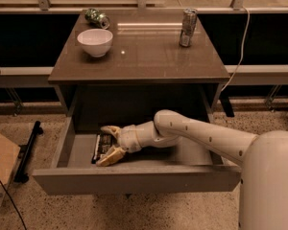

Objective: Pick rxbar chocolate from top drawer and place on counter

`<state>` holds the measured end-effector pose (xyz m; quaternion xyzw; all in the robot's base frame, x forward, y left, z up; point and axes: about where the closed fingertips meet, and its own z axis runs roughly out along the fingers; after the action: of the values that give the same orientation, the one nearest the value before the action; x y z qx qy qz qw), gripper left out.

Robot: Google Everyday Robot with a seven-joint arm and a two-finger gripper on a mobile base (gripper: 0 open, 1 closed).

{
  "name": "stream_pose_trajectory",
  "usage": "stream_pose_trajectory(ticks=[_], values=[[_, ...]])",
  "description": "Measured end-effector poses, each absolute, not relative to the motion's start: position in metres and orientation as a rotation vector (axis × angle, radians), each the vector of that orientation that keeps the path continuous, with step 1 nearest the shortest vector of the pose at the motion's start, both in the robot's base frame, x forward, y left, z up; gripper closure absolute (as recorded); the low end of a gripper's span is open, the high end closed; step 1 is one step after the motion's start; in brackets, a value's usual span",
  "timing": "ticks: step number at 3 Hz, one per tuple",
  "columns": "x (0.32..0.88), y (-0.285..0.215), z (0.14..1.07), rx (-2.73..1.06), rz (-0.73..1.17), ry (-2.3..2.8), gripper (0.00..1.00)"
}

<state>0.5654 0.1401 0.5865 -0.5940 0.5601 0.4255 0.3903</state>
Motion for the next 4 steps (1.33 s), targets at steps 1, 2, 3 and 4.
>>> stream_pose_trajectory(ticks=[1,2,3,4], values=[[0.5648,0.1402,0.5857,-1.511,1.080,1.429,0.64],[0.5648,0.1402,0.5873,-1.511,1.080,1.429,0.85],[0.5648,0.1402,0.5888,-1.511,1.080,1.429,1.00],[0.5648,0.1402,0.5888,-1.511,1.080,1.429,1.00]])
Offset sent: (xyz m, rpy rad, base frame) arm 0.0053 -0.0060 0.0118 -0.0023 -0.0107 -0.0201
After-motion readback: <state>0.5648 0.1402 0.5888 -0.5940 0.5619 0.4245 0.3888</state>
